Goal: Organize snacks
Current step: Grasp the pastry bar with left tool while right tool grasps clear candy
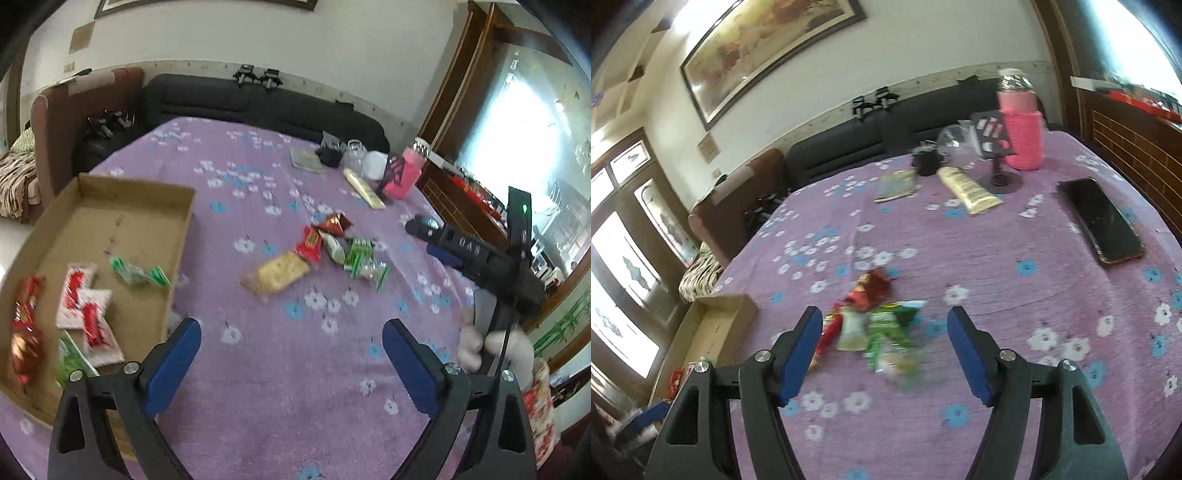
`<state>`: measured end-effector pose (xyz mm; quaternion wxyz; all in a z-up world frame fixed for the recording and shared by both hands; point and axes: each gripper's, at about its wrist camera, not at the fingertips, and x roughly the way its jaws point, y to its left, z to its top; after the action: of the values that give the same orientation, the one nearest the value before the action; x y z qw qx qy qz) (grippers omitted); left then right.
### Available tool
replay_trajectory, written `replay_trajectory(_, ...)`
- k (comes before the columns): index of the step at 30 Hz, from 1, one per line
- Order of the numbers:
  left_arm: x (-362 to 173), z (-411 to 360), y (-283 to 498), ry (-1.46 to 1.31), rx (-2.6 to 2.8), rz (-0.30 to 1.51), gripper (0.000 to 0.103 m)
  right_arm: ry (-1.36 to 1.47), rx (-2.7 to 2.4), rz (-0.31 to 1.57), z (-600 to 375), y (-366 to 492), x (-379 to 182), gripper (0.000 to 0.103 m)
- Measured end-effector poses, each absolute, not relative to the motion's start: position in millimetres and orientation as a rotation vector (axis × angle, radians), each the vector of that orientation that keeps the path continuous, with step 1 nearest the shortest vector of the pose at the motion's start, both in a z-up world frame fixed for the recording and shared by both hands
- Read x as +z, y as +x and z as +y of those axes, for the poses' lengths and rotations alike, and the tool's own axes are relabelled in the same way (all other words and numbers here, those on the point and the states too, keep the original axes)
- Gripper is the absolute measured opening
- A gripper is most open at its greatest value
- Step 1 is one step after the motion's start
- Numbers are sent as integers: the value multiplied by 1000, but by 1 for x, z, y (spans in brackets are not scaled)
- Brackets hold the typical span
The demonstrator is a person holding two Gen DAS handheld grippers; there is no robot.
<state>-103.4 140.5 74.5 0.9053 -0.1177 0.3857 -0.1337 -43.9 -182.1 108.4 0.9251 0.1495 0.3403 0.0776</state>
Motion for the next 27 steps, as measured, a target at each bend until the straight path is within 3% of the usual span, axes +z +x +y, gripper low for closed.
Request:
replay_trajectory(6,65,123,-99,-225,-306,856,100,309,145,772,-202,-28,89,69)
replay_trajectory(12,51,105,-101,-200,-372,915,71,326,188,875,-193,-10,66,69)
replay_trajectory(23,58,93,-67,4,-364,881,70,133,241,887,-143,2,49,68)
replay_trajectory(25,54,90,-45,49,-352,895,70,122,251,895,-142,0,49,38)
replay_trajectory(27,46,88,-22,70,-353,928,70,135,265,904,-144,-2,49,32)
